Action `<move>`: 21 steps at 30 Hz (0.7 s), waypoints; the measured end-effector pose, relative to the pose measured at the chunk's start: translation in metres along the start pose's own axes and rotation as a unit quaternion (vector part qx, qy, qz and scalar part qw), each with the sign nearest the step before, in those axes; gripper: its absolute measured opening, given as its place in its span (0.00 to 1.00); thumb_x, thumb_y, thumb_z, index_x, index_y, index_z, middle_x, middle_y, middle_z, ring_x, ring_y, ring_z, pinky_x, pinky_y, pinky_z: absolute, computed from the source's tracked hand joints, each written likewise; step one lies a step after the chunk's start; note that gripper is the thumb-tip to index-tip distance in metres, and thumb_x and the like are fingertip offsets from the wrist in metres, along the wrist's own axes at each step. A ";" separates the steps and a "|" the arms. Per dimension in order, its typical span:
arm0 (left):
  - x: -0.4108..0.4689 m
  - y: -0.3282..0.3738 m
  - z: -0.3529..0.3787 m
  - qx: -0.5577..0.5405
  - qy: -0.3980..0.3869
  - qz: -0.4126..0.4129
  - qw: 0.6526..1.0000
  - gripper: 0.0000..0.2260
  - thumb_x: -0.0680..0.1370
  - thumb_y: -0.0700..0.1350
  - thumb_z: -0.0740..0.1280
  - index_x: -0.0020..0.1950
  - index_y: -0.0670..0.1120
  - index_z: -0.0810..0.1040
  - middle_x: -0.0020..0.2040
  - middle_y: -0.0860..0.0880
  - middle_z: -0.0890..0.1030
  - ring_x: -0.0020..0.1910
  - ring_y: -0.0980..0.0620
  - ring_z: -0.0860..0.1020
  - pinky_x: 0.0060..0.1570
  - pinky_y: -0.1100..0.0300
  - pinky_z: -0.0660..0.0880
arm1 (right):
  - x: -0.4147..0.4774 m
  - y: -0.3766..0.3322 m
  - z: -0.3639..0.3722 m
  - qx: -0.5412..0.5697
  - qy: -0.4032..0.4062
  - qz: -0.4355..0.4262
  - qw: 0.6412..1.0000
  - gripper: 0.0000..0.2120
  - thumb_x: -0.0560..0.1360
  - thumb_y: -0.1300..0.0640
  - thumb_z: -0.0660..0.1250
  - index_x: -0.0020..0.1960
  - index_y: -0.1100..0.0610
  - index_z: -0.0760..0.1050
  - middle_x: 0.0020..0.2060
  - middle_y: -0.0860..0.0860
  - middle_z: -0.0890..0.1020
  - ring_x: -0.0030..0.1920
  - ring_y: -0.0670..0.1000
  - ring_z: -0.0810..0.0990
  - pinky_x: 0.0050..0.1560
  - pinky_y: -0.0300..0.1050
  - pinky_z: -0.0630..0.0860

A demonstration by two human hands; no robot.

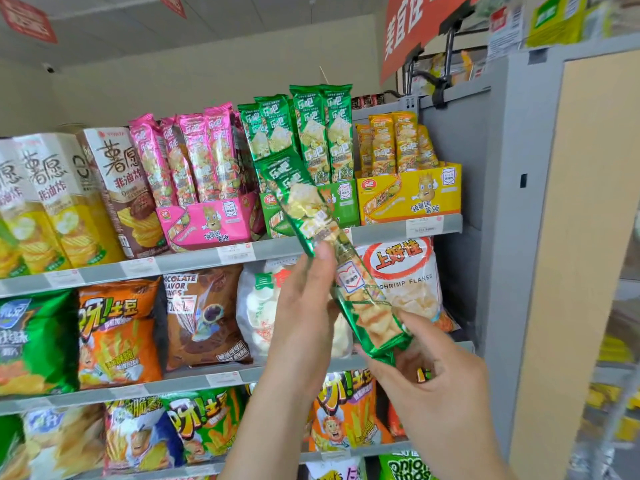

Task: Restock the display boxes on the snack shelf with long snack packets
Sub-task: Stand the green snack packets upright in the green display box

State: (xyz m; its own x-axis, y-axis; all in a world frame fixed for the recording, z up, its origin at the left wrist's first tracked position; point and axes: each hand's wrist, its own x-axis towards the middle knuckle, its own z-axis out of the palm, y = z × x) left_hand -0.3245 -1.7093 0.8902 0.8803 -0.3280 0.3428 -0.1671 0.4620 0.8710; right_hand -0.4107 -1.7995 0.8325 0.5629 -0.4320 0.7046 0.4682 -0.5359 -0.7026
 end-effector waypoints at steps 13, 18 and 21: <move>-0.005 -0.004 -0.019 -0.030 -0.039 0.014 0.999 0.19 0.74 0.46 0.67 0.60 0.37 0.74 0.48 0.42 0.82 0.44 0.47 0.79 0.47 0.51 0.75 | 0.013 -0.003 -0.001 0.327 -0.142 0.210 0.911 0.16 0.65 0.38 0.71 0.50 0.43 0.77 0.47 0.56 0.86 0.38 0.60 0.86 0.37 0.41 0.80; -0.002 -0.002 -0.019 0.068 -0.059 0.052 0.995 0.12 0.71 0.53 0.71 0.51 0.49 0.81 0.46 0.49 0.82 0.46 0.52 0.80 0.48 0.57 0.79 | 0.007 0.004 0.004 0.274 -0.096 0.182 0.940 0.15 0.68 0.45 0.75 0.54 0.42 0.80 0.51 0.48 0.86 0.47 0.53 0.86 0.44 0.38 0.80; 0.000 -0.001 -0.018 0.071 -0.026 0.077 0.994 0.11 0.70 0.49 0.74 0.50 0.47 0.82 0.45 0.48 0.84 0.45 0.49 0.81 0.44 0.55 0.80 | 0.004 0.005 0.009 0.231 -0.066 0.137 0.961 0.15 0.70 0.52 0.75 0.55 0.45 0.79 0.50 0.45 0.85 0.49 0.48 0.85 0.44 0.34 0.79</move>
State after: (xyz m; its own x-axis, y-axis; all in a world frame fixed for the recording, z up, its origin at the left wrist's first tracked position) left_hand -0.3167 -1.6952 0.8829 0.8159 -0.3060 0.4905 -0.3624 0.3903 0.8464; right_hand -0.3999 -1.7978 0.8310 0.7752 -0.3989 0.4898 0.5256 -0.0229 -0.8505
